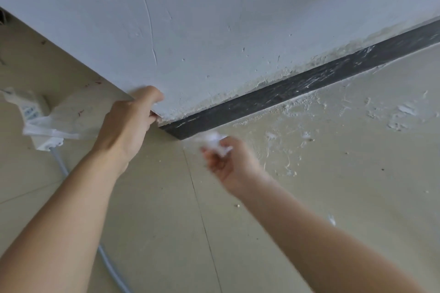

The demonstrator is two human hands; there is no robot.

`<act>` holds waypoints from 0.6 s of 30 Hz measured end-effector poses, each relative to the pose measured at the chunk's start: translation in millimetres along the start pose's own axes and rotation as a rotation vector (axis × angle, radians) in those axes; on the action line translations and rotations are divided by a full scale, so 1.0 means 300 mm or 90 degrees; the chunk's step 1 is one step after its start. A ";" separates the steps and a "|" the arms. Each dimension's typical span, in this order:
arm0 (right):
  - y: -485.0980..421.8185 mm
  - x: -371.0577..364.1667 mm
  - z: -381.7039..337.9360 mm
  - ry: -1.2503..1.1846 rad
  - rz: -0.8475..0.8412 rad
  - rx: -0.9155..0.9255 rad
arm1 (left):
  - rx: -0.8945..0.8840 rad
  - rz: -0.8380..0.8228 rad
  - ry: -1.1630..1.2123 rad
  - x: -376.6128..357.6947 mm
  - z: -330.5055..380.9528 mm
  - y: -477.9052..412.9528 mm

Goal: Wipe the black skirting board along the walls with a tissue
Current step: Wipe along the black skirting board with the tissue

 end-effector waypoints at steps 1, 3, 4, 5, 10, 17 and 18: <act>-0.011 -0.048 0.093 0.050 -0.025 -0.047 | 0.008 0.000 0.001 0.000 0.003 0.001; -0.054 -0.122 0.210 0.122 -0.029 -0.086 | 0.018 0.003 0.006 -0.001 0.008 0.006; -0.079 -0.153 0.219 0.129 -0.024 -0.079 | 0.017 0.005 0.008 -0.003 0.011 0.009; -0.104 -0.179 0.209 0.112 -0.024 -0.065 | 0.016 0.006 0.007 -0.006 0.014 0.013; -0.080 -0.187 0.050 0.028 -0.024 -0.033 | 0.004 0.014 0.000 -0.008 0.013 0.017; -0.005 0.013 -0.154 -0.182 0.019 0.094 | 0.022 0.004 0.012 -0.020 0.001 0.011; -0.001 0.012 -0.118 -0.108 0.010 0.072 | 0.022 0.007 0.014 -0.020 0.002 0.016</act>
Point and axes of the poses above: each hand's wrist, its own y-axis away from the middle knuckle, its own x-axis out of the back of the hand, z = x × y, the point moved 8 cm from there along -y, towards the middle knuckle, and after that the axes turned 9 degrees about x, right-handed, at the moved point
